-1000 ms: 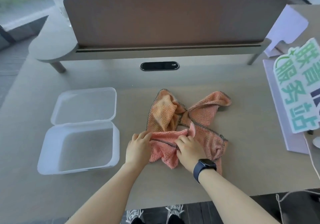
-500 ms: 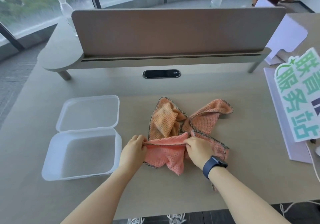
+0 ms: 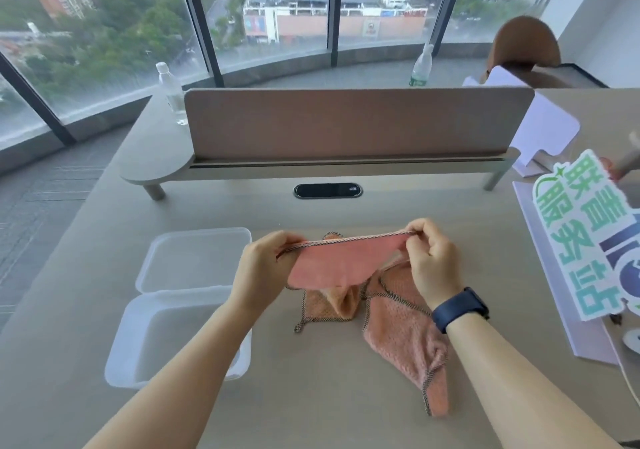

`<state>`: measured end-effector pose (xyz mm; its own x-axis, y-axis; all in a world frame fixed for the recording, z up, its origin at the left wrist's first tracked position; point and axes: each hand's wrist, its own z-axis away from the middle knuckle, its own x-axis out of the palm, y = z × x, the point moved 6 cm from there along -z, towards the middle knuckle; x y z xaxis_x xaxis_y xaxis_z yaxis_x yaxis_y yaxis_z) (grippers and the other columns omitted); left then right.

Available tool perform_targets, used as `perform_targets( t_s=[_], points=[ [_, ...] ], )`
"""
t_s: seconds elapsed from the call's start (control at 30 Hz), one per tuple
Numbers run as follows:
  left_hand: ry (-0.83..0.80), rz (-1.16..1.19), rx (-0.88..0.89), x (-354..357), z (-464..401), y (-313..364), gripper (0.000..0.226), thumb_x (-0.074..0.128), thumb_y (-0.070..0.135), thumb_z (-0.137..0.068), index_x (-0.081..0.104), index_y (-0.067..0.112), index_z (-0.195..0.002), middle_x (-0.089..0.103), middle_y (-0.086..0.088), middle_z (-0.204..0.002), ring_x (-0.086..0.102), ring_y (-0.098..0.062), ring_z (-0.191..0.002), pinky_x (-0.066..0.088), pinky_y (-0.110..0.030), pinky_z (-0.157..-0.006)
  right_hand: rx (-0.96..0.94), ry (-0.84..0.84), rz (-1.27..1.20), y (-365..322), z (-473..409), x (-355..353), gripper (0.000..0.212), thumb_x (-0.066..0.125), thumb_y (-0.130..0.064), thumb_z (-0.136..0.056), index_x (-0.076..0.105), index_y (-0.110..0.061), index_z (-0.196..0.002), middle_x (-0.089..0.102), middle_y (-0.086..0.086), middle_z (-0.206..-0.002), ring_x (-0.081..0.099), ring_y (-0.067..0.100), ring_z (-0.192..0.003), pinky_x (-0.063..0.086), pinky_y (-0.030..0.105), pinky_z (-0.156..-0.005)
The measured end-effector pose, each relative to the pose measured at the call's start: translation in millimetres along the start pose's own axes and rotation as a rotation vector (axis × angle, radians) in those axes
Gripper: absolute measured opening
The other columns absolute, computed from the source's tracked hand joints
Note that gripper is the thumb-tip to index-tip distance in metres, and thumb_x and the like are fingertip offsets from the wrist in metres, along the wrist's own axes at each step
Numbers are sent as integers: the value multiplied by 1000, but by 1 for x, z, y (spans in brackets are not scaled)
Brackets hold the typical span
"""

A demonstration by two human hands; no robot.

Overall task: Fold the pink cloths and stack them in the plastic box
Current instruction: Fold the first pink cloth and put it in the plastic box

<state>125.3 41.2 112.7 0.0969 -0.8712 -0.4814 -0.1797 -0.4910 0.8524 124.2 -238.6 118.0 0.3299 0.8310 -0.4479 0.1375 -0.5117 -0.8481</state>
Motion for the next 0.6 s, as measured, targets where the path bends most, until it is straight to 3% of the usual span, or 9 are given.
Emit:
perform_targets(
  t_s=[0.1,0.2,0.4,0.53,0.6],
  points=[
    [-53,36,5,3,1,1,21,71,2,-79,76,21,-87,71,21,-72,65,3,-68,45,-7,-63,-77,22,51,0,8,-6,16,46,-17,-79,56,-30,-75,58,4,-55,51,21,-48,41,36,-47],
    [-192,26,-14,18,16,-14,9,79,16,-77,76,22,-83,73,16,-75,65,-3,-68,49,-15,-65,-81,-4,94,19,28,-5,19,50,-12,-76,56,-29,-74,53,0,-50,46,16,-45,36,28,-44],
    [-537,-207,-240,63,72,-83,16,62,14,-87,74,25,-83,68,13,-71,60,-6,-69,45,-18,-65,131,-319,333,94,88,15,12,55,-19,-74,54,-30,-71,54,-8,-52,46,8,-45,33,22,-43],
    [-690,-304,-356,82,103,-116,13,54,16,-87,65,13,-82,66,-5,-80,50,-14,-68,45,-32,-66,213,-439,477,123,114,24,20,62,-13,-77,56,-27,-66,54,-5,-51,49,11,-51,38,29,-50],
    [-683,-279,-392,84,108,-122,12,55,17,-85,63,13,-78,60,1,-71,47,-11,-64,40,-28,-60,268,-481,483,128,116,28,16,60,-13,-80,59,-24,-70,56,-2,-52,51,14,-51,44,33,-53]
  ],
)
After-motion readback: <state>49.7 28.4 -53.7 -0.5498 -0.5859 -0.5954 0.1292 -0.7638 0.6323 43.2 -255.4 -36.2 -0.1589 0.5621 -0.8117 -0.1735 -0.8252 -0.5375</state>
